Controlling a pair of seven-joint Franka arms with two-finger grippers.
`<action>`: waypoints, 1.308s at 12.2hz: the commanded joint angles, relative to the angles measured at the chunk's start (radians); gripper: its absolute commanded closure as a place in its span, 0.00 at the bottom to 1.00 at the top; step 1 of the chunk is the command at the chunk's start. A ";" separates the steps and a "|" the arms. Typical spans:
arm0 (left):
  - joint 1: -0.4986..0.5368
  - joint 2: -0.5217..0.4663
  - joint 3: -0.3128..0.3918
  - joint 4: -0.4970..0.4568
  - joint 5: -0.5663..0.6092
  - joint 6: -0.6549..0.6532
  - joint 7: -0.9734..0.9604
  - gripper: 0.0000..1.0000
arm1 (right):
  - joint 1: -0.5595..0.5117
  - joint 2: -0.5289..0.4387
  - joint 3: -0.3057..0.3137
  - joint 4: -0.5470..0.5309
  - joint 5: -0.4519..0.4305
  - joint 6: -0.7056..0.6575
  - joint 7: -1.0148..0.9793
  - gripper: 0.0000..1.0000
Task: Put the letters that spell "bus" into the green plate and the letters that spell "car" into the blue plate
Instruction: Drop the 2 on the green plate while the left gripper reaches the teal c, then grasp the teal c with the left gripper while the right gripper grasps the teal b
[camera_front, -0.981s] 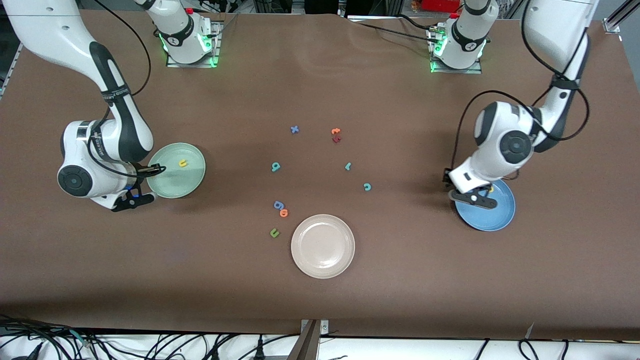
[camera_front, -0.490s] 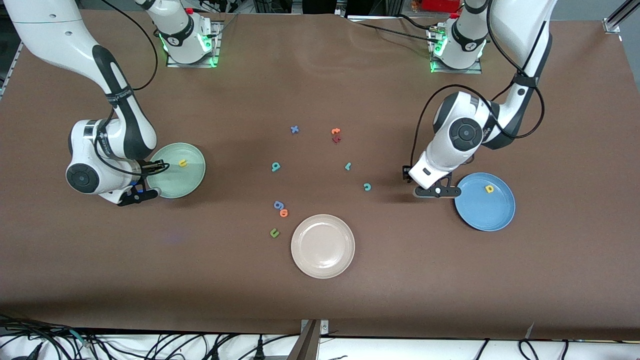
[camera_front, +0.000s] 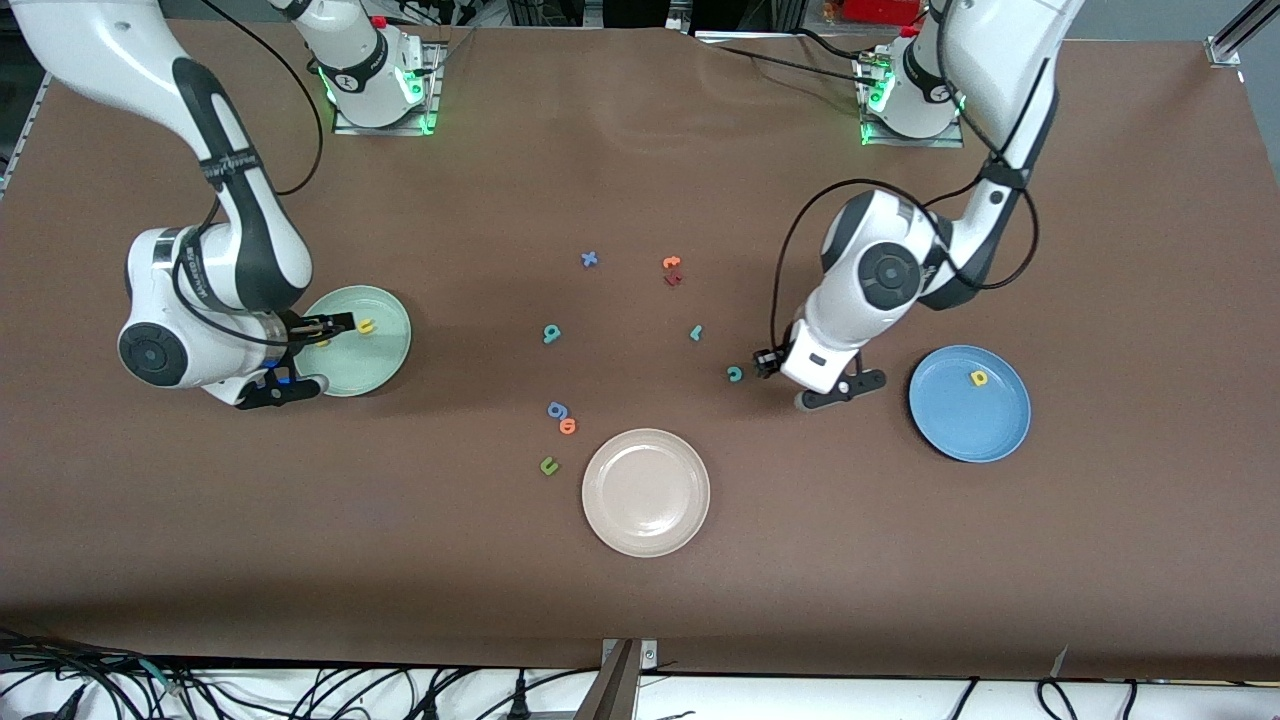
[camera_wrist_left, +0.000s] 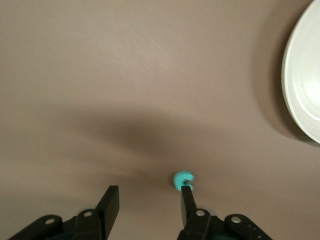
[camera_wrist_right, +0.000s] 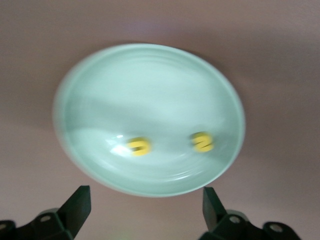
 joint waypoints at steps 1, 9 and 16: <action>-0.041 0.097 0.014 0.102 0.071 -0.018 -0.149 0.36 | -0.002 -0.026 0.096 0.026 0.015 -0.053 0.155 0.00; -0.099 0.172 0.006 0.171 0.342 -0.047 -0.421 0.36 | 0.116 -0.004 0.271 -0.013 0.011 0.116 0.924 0.01; -0.116 0.215 0.006 0.180 0.342 -0.046 -0.426 0.38 | 0.276 0.136 0.263 -0.011 -0.065 0.416 1.474 0.08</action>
